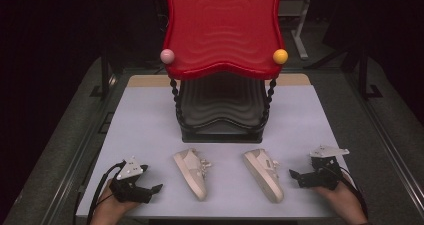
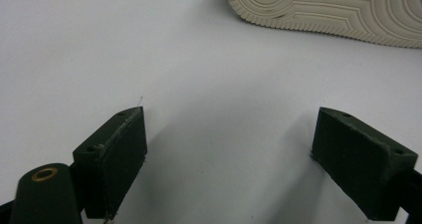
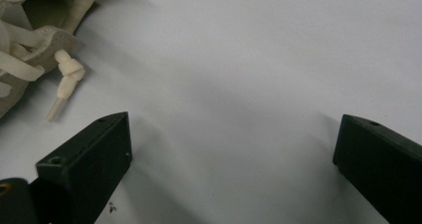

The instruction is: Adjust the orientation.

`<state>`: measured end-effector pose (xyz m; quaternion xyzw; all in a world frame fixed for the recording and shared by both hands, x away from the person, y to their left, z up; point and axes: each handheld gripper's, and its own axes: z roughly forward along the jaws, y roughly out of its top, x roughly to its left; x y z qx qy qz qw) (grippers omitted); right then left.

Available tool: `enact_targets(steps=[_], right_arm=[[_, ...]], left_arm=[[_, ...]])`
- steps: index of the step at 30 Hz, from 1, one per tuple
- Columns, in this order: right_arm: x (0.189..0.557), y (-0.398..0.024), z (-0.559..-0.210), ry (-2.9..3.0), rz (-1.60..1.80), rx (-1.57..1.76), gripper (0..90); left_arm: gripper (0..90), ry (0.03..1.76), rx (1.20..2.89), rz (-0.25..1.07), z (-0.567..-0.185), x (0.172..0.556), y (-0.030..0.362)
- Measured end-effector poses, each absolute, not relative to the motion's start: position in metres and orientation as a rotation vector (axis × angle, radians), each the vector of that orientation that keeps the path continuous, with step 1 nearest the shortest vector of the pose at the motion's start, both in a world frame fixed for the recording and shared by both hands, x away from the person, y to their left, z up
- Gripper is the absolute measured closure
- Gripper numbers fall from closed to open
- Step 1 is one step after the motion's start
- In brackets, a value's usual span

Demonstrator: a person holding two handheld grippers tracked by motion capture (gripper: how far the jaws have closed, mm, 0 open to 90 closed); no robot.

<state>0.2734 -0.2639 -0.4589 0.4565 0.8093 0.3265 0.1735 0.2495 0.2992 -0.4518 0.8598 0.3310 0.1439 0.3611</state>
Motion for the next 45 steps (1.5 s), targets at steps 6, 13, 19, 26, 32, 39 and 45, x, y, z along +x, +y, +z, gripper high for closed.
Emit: enact_targets(steps=[6,13,19,26,32,39,45], right_arm=[[0.273,-0.264,-0.459,2.294,0.927,1.294,1.2],[0.273,-0.264,-0.459,2.295,0.926,1.294,1.2],[0.273,-0.264,-0.459,2.295,0.927,1.294,1.2],[0.274,-0.264,-0.459,2.296,0.927,1.293,1.2],[0.273,-0.264,-0.459,2.295,0.927,1.293,1.2],[0.273,-0.264,-0.459,2.294,0.926,1.293,1.2],[0.273,-0.264,-0.459,2.295,0.927,1.293,1.2]], left_arm=[[17.4,0.887,2.239,0.367,-0.447,0.249,0.297],[48.6,0.902,2.176,0.286,-0.435,0.247,0.298],[75.8,0.849,2.114,0.231,-0.415,0.245,0.287],[90.0,0.773,2.094,0.198,-0.399,0.247,0.263],[90.0,0.715,2.074,0.178,-0.391,0.254,0.244],[90.0,0.648,2.08,0.167,-0.387,0.261,0.223],[90.0,0.652,2.087,0.151,-0.392,0.262,0.221]])
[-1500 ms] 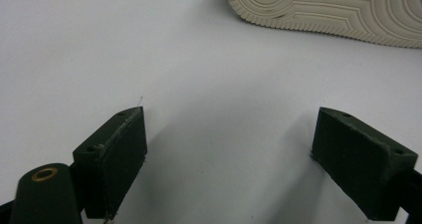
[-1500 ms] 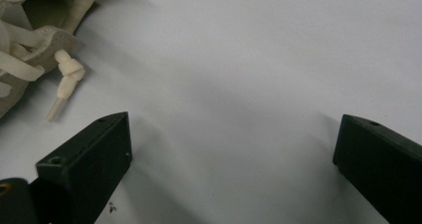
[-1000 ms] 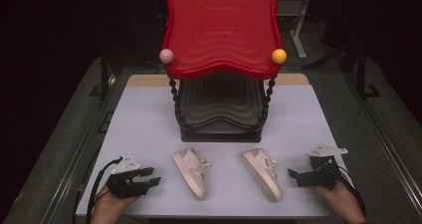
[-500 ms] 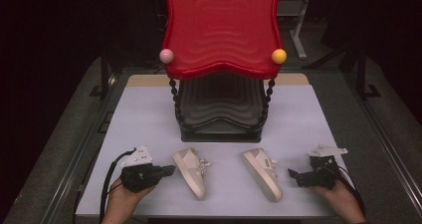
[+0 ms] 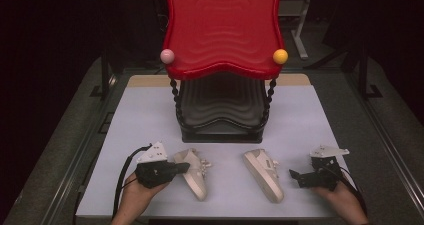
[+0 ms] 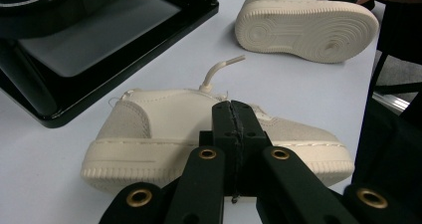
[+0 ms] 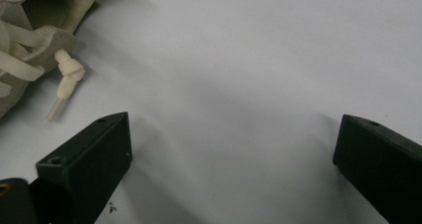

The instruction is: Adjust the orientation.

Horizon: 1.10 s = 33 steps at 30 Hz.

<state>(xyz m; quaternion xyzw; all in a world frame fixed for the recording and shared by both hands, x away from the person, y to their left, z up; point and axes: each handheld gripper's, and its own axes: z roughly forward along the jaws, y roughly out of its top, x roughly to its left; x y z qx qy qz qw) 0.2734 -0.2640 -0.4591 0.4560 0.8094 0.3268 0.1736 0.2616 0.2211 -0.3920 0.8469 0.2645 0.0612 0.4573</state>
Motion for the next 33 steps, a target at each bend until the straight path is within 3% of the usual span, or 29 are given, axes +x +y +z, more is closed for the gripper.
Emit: enact_targets(steps=[33], right_arm=[[0.273,-0.264,-0.459,2.295,0.927,1.296,1.2]], left_arm=[[90.0,0.738,2.089,0.135,-0.409,0.232,0.266]])
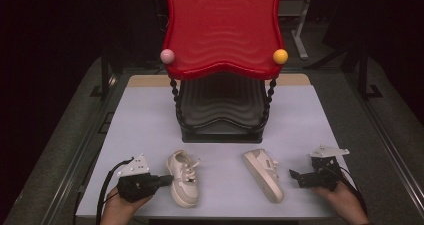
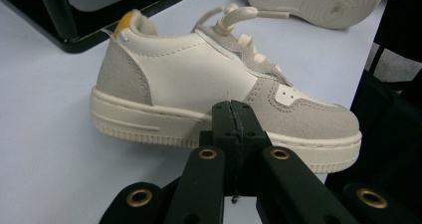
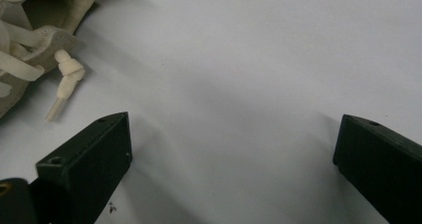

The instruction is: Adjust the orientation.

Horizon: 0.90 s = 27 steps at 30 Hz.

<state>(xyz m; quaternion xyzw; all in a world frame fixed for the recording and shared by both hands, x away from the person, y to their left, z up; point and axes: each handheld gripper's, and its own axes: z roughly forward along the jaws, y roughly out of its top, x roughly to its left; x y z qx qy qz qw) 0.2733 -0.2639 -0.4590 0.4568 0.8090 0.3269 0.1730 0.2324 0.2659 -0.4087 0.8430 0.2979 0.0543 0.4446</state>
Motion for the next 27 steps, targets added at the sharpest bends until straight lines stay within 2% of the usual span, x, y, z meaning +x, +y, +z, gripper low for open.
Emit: enact_targets(steps=[11,15,27], right_arm=[[0.273,-0.264,-0.459,2.295,0.926,1.295,1.2],[0.273,-0.264,-0.459,2.295,0.927,1.295,1.2],[0.273,-0.264,-0.459,2.295,0.927,1.295,1.2]], left_arm=[[90.0,0.758,2.139,0.106,-0.422,0.226,0.28],[90.0,0.776,2.211,0.146,-0.428,0.219,0.284],[90.0,0.668,2.19,0.062,-0.427,0.207,0.272]])
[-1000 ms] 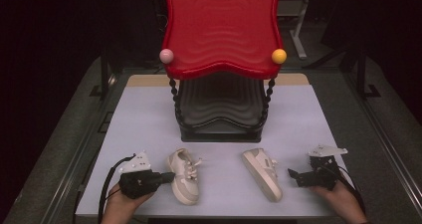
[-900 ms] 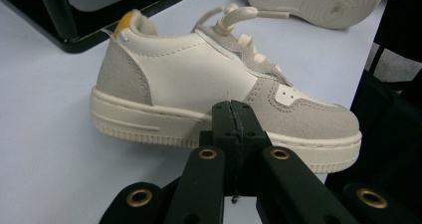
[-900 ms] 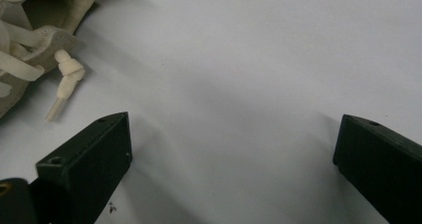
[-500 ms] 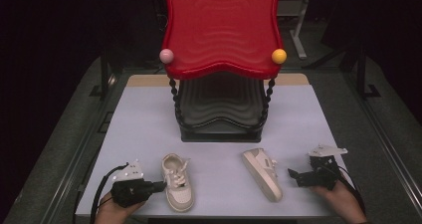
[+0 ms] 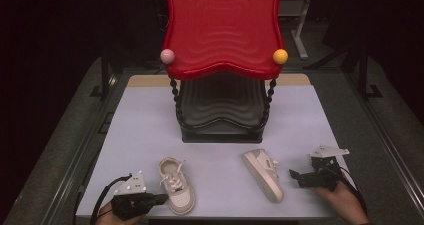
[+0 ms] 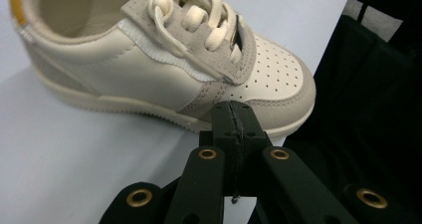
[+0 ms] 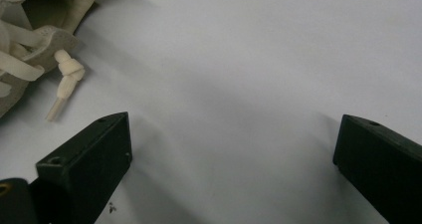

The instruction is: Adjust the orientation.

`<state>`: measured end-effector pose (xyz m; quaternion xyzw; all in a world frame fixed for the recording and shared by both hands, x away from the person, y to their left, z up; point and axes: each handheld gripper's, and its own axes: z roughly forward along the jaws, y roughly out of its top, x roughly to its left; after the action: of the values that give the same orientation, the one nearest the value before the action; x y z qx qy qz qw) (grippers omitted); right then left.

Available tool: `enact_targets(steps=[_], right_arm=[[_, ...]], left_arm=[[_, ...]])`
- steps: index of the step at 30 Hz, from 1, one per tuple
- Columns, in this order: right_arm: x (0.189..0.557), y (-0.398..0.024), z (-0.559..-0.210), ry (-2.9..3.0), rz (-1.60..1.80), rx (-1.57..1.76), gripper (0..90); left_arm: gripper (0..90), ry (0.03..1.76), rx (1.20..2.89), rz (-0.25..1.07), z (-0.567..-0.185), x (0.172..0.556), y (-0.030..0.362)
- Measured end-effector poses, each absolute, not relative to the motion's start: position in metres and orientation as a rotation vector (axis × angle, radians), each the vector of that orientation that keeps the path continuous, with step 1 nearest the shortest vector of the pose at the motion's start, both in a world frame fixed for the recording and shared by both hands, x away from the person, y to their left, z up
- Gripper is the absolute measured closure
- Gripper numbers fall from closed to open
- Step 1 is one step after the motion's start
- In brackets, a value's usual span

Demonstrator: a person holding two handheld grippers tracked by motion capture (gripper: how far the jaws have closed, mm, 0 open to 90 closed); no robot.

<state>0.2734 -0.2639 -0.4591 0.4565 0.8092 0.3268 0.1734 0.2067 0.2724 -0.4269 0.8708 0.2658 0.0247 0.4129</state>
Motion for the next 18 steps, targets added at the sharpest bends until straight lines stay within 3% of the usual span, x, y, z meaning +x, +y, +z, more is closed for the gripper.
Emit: enact_targets(steps=[18], right_arm=[[0.273,-0.264,-0.459,2.295,0.927,1.295,1.2]], left_arm=[[90.0,0.594,2.208,0.109,-0.429,0.236,0.209]])
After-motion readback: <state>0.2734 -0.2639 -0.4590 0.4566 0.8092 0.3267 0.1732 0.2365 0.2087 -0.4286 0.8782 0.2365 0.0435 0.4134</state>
